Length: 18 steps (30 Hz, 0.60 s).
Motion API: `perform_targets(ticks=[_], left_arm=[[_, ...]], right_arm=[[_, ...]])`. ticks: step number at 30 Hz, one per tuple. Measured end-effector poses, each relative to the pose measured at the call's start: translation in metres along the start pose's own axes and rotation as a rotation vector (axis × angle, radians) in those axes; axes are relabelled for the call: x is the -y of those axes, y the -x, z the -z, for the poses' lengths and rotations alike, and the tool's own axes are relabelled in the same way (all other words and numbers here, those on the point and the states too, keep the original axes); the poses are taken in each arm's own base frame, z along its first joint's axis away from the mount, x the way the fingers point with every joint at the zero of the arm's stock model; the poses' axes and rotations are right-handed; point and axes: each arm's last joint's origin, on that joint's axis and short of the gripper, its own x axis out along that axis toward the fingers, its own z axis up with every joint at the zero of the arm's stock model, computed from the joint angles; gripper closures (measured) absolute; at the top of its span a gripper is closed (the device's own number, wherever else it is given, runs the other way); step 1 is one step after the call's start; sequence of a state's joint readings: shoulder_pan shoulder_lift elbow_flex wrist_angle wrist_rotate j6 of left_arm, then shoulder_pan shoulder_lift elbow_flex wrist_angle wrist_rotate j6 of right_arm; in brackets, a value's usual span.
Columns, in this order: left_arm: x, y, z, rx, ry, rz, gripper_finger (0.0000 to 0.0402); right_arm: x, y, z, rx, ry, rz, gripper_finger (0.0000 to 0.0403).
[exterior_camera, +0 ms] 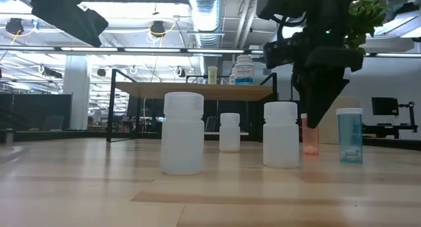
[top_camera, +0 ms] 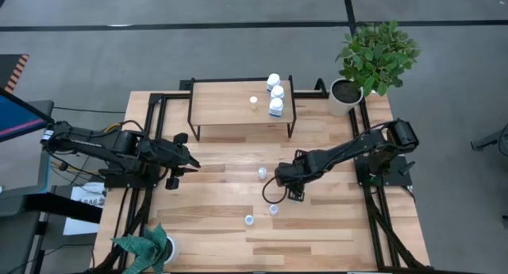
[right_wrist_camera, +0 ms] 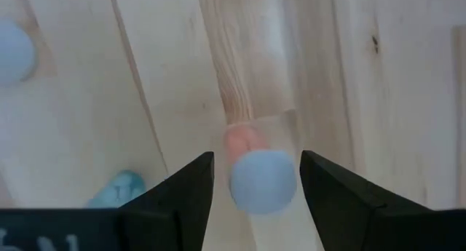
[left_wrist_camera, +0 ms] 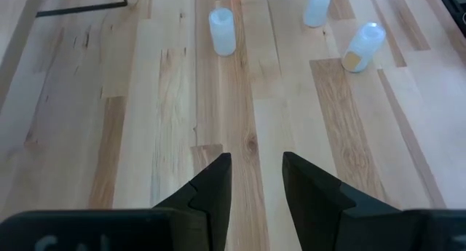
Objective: Pick and place medicine bottles onto shelf by color
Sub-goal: Put the pink pill bottle on the shelf
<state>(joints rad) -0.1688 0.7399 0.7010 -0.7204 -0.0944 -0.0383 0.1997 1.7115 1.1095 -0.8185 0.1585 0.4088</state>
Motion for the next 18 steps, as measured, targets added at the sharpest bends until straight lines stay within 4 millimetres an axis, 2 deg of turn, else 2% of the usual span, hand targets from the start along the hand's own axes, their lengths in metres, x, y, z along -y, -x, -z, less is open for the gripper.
perform_targets(ticks=[5, 14, 18], left_arm=[[0.0, 0.0, 0.0, 0.001, 0.0, 0.0, 0.0293], [0.0, 0.0, 0.0, 0.0, 0.0, 0.0, 0.0293], [0.0, 0.0, 0.0, 0.0, 0.0, 0.0, 0.0293]], right_arm=[[0.0, 0.002, 0.0, 0.005, 0.001, -0.003, 0.0204], [0.0, 0.005, -0.001, 0.013, -0.002, -0.006, 0.0293], [-0.001, 0.022, -0.013, 0.035, 0.04, -0.015, 0.0303]])
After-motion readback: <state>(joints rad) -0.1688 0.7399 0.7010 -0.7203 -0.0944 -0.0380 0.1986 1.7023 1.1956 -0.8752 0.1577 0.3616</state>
